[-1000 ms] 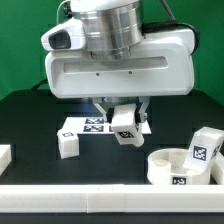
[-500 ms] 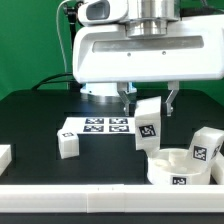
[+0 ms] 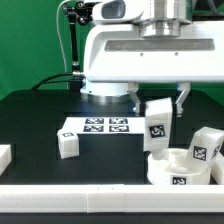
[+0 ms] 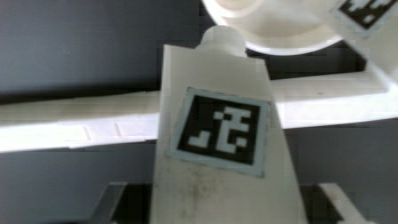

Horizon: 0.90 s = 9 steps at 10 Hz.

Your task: Assemble stool

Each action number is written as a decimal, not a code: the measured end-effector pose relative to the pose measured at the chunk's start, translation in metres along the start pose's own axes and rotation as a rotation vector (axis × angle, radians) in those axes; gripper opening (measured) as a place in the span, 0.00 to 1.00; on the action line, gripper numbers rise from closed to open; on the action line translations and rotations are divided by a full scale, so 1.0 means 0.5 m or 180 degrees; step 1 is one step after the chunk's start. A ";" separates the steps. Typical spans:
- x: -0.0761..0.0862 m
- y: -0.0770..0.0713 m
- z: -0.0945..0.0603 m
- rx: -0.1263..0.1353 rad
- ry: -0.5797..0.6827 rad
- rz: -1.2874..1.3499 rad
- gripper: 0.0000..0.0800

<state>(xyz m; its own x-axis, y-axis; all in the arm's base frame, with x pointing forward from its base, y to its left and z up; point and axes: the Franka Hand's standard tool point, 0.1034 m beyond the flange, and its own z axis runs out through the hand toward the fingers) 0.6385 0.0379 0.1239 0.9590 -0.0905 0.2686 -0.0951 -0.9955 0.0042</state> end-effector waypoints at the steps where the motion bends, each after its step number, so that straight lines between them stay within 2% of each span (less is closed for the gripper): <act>1: -0.006 -0.009 -0.002 0.0005 0.0055 -0.0003 0.41; 3: -0.013 -0.004 0.004 -0.0004 0.0155 -0.0004 0.41; 5: -0.002 -0.007 0.004 -0.0004 0.0474 -0.0033 0.41; 6: -0.005 -0.019 0.010 -0.0010 0.0626 -0.0107 0.41; 7: -0.011 -0.028 0.009 -0.0009 0.0813 -0.0180 0.41; 9: -0.039 -0.041 0.011 -0.0010 0.0769 -0.0303 0.41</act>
Offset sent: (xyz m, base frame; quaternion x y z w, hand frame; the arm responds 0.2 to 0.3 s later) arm 0.0000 0.0000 0.0000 0.0000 0.0000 0.0000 1.0000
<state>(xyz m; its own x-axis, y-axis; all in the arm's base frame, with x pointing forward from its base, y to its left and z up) 0.6232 0.0597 0.1134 0.8721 0.0138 0.4891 -0.0085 -0.9990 0.0433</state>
